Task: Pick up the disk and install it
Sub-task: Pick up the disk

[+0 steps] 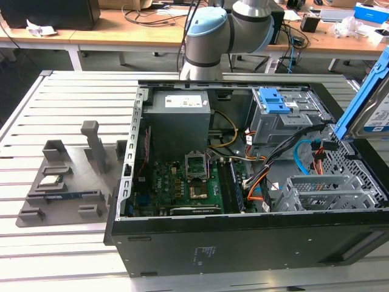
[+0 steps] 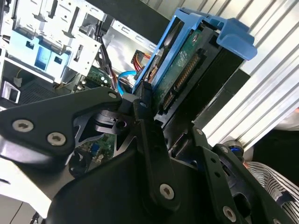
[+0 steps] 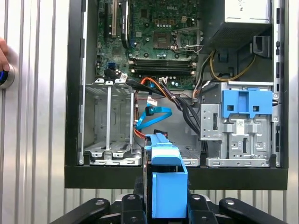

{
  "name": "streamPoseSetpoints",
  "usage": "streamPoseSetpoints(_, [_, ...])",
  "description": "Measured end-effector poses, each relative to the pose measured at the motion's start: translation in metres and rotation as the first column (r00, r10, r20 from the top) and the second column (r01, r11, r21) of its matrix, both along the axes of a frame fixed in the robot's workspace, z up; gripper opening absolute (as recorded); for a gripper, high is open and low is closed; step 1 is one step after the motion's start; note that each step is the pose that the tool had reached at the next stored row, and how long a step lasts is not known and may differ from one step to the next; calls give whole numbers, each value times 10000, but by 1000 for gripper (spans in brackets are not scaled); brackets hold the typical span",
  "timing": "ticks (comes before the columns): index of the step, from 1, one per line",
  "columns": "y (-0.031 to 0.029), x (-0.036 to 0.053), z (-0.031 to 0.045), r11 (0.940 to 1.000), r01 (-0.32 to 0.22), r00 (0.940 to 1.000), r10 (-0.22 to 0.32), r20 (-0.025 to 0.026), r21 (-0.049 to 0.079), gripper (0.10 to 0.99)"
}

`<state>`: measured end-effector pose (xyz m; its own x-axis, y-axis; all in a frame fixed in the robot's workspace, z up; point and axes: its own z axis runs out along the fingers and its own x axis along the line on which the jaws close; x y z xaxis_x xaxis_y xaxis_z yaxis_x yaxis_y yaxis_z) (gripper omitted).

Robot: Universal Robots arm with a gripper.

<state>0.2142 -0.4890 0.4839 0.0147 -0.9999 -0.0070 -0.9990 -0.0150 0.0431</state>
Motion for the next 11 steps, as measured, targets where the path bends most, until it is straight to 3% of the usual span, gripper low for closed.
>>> streamPoseSetpoints(11, [-226, 0, -3, 10000, 0, 10000, 0, 0, 0, 365])
